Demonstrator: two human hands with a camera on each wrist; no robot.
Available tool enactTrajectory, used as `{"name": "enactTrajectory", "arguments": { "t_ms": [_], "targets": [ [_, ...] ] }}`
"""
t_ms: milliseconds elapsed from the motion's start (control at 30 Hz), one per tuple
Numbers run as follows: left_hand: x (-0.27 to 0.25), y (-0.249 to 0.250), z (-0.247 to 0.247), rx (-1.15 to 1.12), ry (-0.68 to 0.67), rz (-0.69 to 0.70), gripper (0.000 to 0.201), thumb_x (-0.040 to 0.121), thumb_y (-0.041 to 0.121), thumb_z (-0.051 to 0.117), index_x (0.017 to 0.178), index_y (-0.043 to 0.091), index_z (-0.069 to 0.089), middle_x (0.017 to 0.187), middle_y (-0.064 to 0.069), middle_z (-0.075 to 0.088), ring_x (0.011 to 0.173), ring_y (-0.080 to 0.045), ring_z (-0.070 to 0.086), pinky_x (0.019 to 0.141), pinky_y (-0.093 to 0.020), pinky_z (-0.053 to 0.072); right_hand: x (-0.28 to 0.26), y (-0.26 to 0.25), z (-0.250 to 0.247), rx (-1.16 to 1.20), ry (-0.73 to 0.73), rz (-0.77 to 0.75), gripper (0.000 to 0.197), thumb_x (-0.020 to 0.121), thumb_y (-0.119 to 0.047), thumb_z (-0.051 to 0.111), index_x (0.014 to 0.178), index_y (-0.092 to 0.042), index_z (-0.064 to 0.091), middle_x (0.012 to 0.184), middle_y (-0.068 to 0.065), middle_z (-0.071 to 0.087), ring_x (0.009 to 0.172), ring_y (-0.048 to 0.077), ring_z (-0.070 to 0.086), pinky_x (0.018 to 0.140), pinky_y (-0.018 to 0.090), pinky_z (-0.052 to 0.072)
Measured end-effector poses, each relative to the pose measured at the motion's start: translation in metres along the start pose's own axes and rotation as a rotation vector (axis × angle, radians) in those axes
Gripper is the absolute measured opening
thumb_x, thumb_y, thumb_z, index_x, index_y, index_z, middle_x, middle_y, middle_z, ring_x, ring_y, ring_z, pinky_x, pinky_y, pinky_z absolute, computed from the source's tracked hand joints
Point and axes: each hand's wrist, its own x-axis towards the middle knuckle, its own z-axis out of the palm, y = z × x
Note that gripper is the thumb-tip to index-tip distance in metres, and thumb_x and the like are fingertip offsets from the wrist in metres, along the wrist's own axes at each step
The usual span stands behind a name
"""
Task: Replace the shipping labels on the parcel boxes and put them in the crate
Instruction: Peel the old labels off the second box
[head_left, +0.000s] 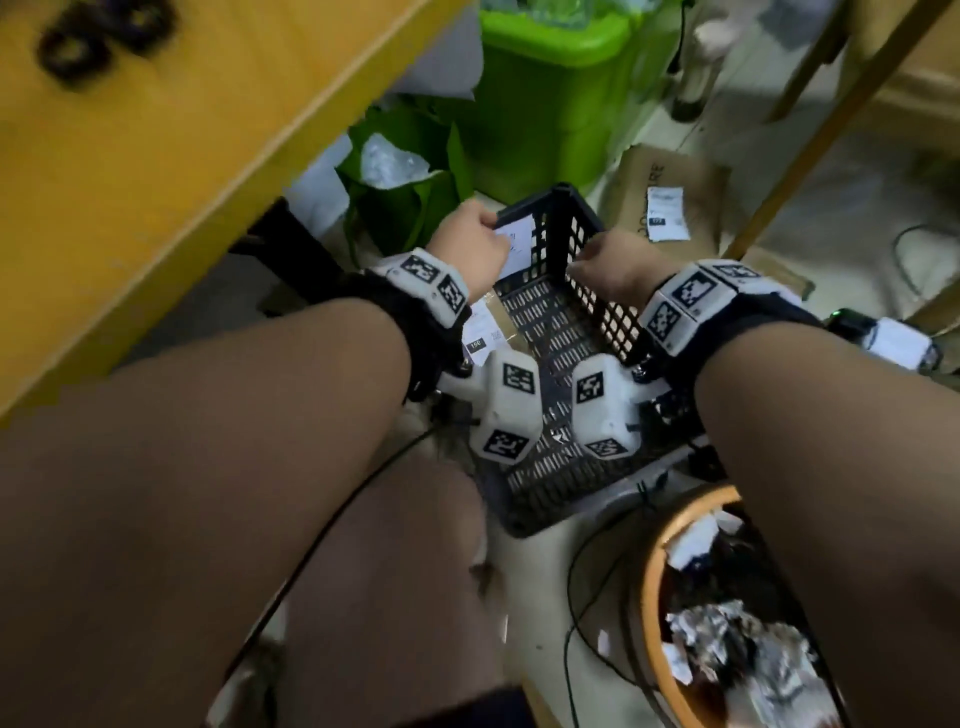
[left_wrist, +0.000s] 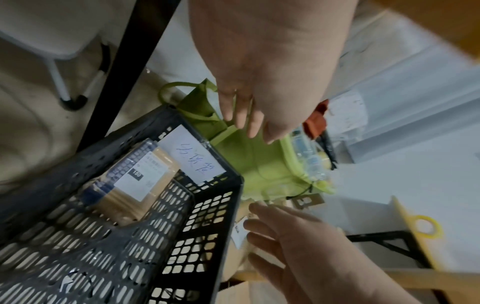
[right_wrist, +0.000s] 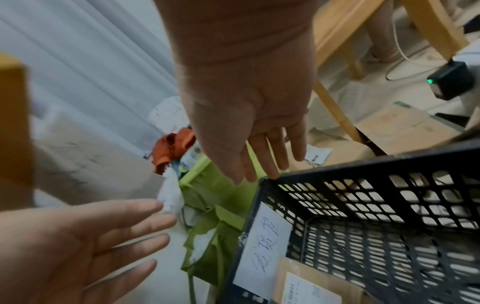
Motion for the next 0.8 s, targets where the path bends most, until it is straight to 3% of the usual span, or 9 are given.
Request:
{"name": "enactTrajectory", "arguments": {
  "t_ms": [133, 233, 300, 367, 433, 533, 667, 733, 800],
  "targets": [
    [-0.046, 0.041, -0.049, -0.078, -0.028, 0.149, 0.023, 0.091, 0.013, 0.053, 0.113, 0.008, 0.060, 0.096, -0.006, 0.062, 0.085, -0.018, 0.057, 0.069, -0.020, 0.044, -0.054, -0.040, -0.041, -0.074, 0.052, -0.034, 0.032, 0.092, -0.024, 0.054, 0.108, 0.001, 0.065, 0.109, 0.019, 0.064, 0.099, 0.031, 0.060, 0.075, 0.029, 0.043],
    [-0.079, 0.075, -0.103, -0.140, 0.038, 0.280, 0.014, 0.089, 0.011, 0.056, 0.103, 0.011, 0.060, 0.081, -0.001, 0.061, 0.078, -0.016, 0.058, 0.070, -0.025, 0.048, -0.092, -0.077, -0.074, -0.075, 0.116, -0.091, 0.030, 0.089, -0.024, 0.057, 0.105, -0.001, 0.065, 0.108, 0.018, 0.066, 0.096, 0.030, 0.061, 0.081, 0.034, 0.049],
    [-0.099, 0.089, -0.145, -0.202, 0.085, 0.339, 0.009, 0.088, 0.009, 0.054, 0.095, 0.014, 0.055, 0.078, -0.002, 0.062, 0.073, -0.017, 0.058, 0.067, -0.027, 0.048, -0.119, -0.106, -0.094, -0.102, 0.155, -0.138, 0.031, 0.092, -0.024, 0.054, 0.103, 0.003, 0.065, 0.104, 0.020, 0.065, 0.098, 0.033, 0.061, 0.085, 0.038, 0.050],
    [-0.119, 0.091, -0.190, -0.212, 0.146, 0.367, 0.008, 0.089, 0.009, 0.053, 0.096, 0.014, 0.052, 0.083, -0.007, 0.063, 0.074, -0.017, 0.057, 0.065, -0.027, 0.047, -0.145, -0.140, -0.108, -0.145, 0.202, -0.203, 0.030, 0.094, -0.022, 0.049, 0.091, 0.004, 0.063, 0.091, 0.020, 0.062, 0.090, 0.033, 0.059, 0.074, 0.033, 0.047],
    [-0.140, 0.084, -0.233, -0.218, 0.218, 0.366, 0.010, 0.090, 0.010, 0.052, 0.099, 0.013, 0.052, 0.087, -0.009, 0.063, 0.074, -0.016, 0.056, 0.062, -0.028, 0.045, -0.168, -0.177, -0.114, -0.164, 0.223, -0.281, 0.031, 0.094, -0.020, 0.048, 0.084, 0.007, 0.060, 0.084, 0.022, 0.060, 0.085, 0.034, 0.058, 0.069, 0.033, 0.048],
    [-0.174, 0.061, -0.298, -0.210, 0.352, 0.352, 0.014, 0.090, 0.006, 0.053, 0.103, 0.010, 0.054, 0.080, -0.004, 0.060, 0.070, -0.014, 0.055, 0.054, -0.017, 0.046, -0.196, -0.239, -0.112, -0.215, 0.226, -0.412, 0.039, 0.095, -0.021, 0.048, 0.106, 0.013, 0.063, 0.107, 0.028, 0.065, 0.100, 0.040, 0.062, 0.088, 0.048, 0.052],
    [-0.217, 0.021, -0.379, -0.182, 0.520, 0.312, 0.019, 0.088, 0.005, 0.054, 0.107, 0.007, 0.058, 0.085, -0.010, 0.063, 0.067, -0.012, 0.056, 0.059, -0.011, 0.043, -0.229, -0.328, -0.099, -0.302, 0.195, -0.583, 0.039, 0.099, -0.017, 0.041, 0.115, 0.014, 0.058, 0.116, 0.030, 0.061, 0.109, 0.042, 0.057, 0.092, 0.049, 0.048],
    [-0.235, -0.001, -0.413, -0.166, 0.595, 0.281, 0.021, 0.088, 0.006, 0.054, 0.108, 0.006, 0.059, 0.087, -0.011, 0.064, 0.070, -0.013, 0.056, 0.062, -0.013, 0.044, -0.243, -0.369, -0.089, -0.342, 0.194, -0.660, 0.037, 0.100, -0.020, 0.040, 0.108, 0.009, 0.061, 0.104, 0.024, 0.063, 0.099, 0.038, 0.056, 0.080, 0.040, 0.047],
    [-0.248, -0.022, -0.442, -0.166, 0.649, 0.255, 0.022, 0.090, 0.007, 0.054, 0.111, 0.003, 0.059, 0.090, -0.012, 0.064, 0.070, -0.013, 0.057, 0.062, -0.013, 0.045, -0.252, -0.407, -0.079, -0.316, 0.218, -0.722, 0.030, 0.098, -0.024, 0.045, 0.090, -0.001, 0.061, 0.083, 0.011, 0.056, 0.087, 0.026, 0.050, 0.071, 0.030, 0.036]
  ]
}}
